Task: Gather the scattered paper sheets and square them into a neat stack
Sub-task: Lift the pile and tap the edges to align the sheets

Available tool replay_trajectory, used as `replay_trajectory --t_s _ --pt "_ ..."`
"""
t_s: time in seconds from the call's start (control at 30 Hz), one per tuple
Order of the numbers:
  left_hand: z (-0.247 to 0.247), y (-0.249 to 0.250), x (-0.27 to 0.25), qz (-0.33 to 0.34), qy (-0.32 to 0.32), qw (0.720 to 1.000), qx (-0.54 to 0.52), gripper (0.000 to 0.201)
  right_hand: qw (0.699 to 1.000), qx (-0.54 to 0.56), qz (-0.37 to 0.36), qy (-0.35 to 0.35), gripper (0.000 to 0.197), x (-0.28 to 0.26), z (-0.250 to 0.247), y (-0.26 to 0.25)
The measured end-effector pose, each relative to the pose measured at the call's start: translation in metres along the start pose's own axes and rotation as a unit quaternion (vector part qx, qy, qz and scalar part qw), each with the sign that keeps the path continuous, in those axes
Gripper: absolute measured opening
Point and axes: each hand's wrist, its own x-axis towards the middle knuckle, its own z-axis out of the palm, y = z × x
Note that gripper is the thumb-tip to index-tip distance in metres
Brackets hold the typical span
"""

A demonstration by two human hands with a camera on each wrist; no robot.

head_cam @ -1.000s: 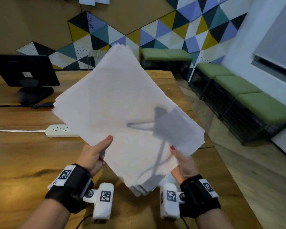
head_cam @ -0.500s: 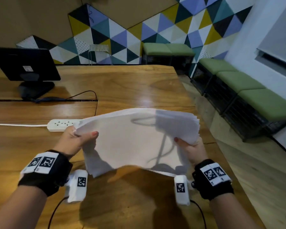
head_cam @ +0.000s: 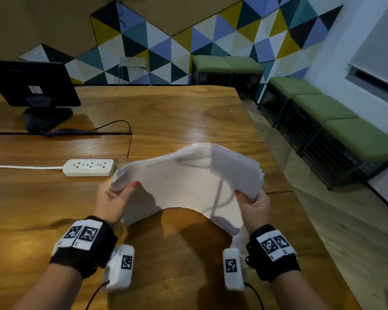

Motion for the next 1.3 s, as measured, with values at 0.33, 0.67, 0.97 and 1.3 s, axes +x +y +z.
replay_trajectory --t_s 0.33,0.67,0.97,1.3 --pt "-0.008 0.000 -0.005 0.004 0.040 0.997 -0.071 0.047 0.999 0.017 -0.033 -0.010 0.071 -0.006 0.003 -0.019" --pt "0.002 0.019 0.022 -0.049 0.174 0.974 -0.135 0.009 0.983 0.104 -0.034 0.146 0.044 0.011 0.014 -0.049" --pt "0.000 0.022 0.026 -0.063 0.193 0.971 -0.126 0.013 0.981 0.095 0.077 0.151 0.030 0.017 0.017 -0.059" --pt "0.002 0.016 0.023 -0.033 0.163 0.983 -0.082 0.021 0.979 0.121 0.053 0.156 0.033 0.013 0.023 -0.066"
